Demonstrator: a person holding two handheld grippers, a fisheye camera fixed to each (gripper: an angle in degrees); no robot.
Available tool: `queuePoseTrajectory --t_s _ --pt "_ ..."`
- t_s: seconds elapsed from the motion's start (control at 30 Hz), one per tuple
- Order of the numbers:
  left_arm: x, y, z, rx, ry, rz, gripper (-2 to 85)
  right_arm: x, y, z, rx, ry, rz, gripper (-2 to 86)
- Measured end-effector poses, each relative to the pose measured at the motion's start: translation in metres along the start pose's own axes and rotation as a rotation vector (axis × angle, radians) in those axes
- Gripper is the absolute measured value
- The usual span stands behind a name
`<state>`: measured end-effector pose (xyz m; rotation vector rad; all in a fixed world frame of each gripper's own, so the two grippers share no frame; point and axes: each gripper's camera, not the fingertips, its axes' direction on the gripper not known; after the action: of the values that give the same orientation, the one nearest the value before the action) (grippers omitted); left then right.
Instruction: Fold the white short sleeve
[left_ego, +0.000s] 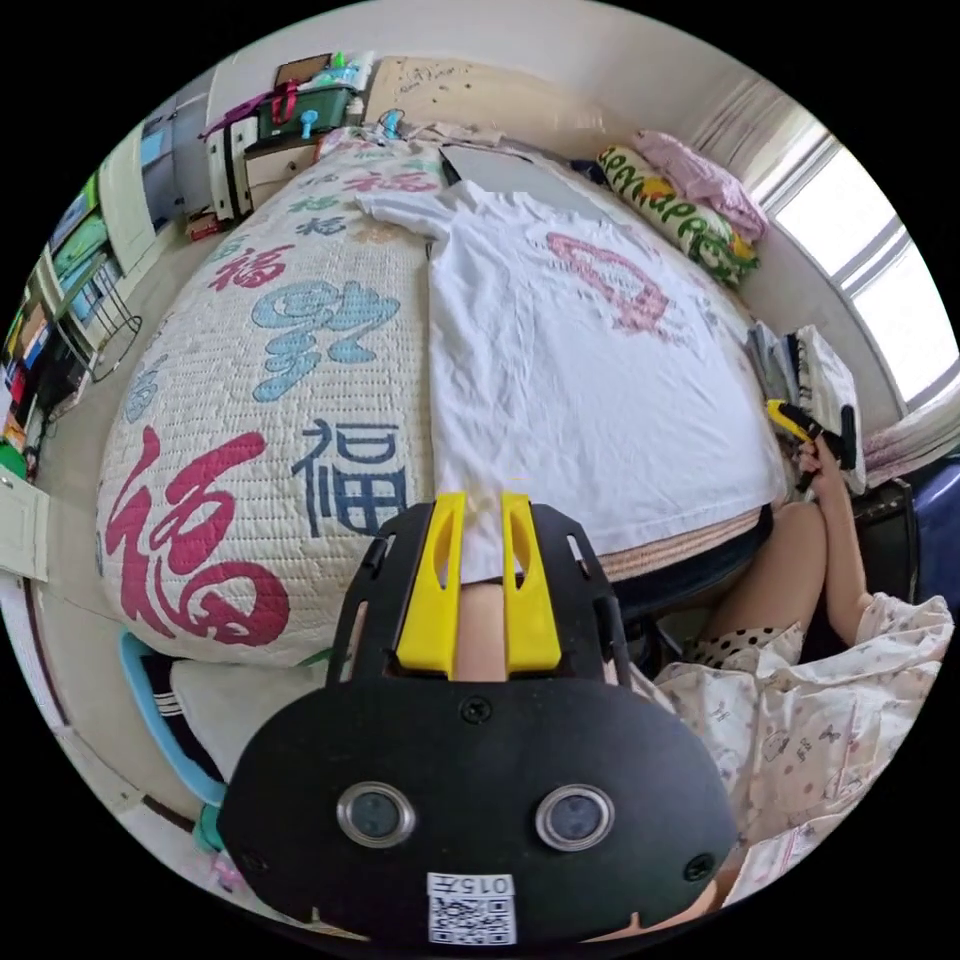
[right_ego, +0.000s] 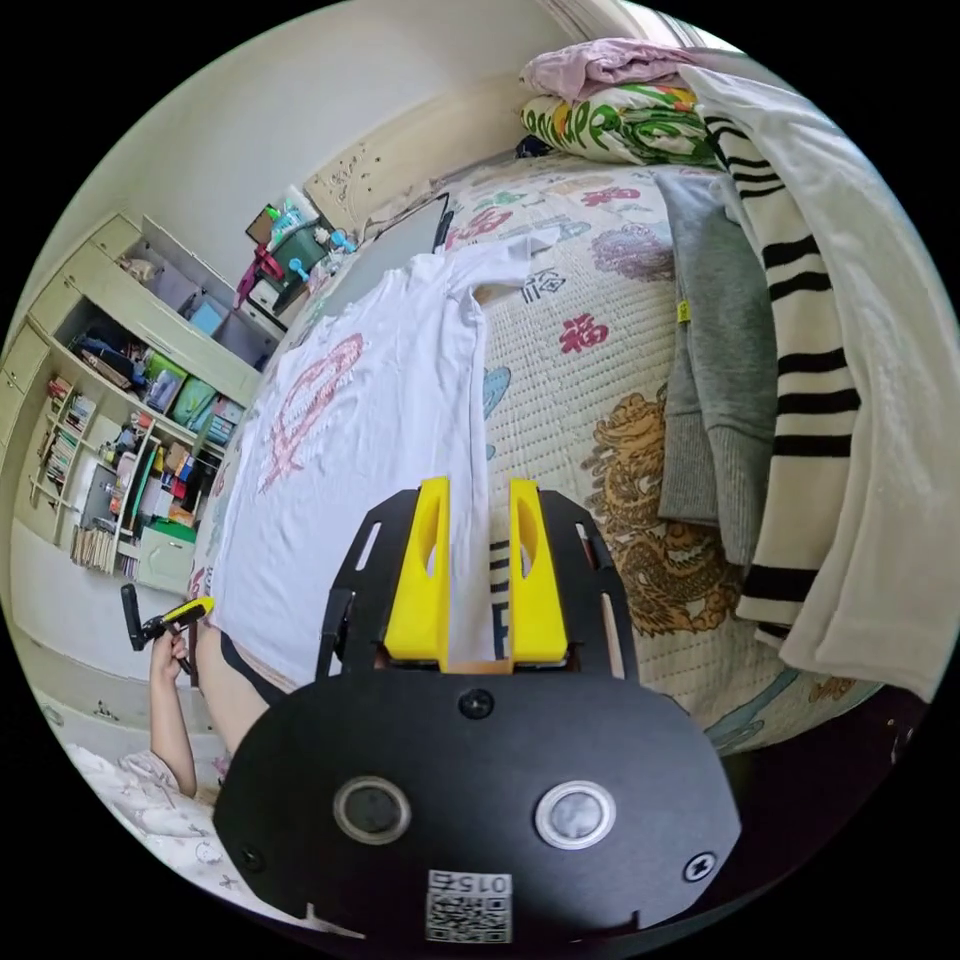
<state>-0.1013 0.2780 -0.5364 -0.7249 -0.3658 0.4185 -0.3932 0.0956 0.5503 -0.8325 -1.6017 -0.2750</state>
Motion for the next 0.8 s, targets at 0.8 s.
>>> queuePoseTrajectory --t_s 0.8 --pt "0.055 -0.001 0.1 -0.01 -0.198 0.087 4.4 -0.054 0.035 -0.082 -0.225 -0.04 -0.198 7.5"
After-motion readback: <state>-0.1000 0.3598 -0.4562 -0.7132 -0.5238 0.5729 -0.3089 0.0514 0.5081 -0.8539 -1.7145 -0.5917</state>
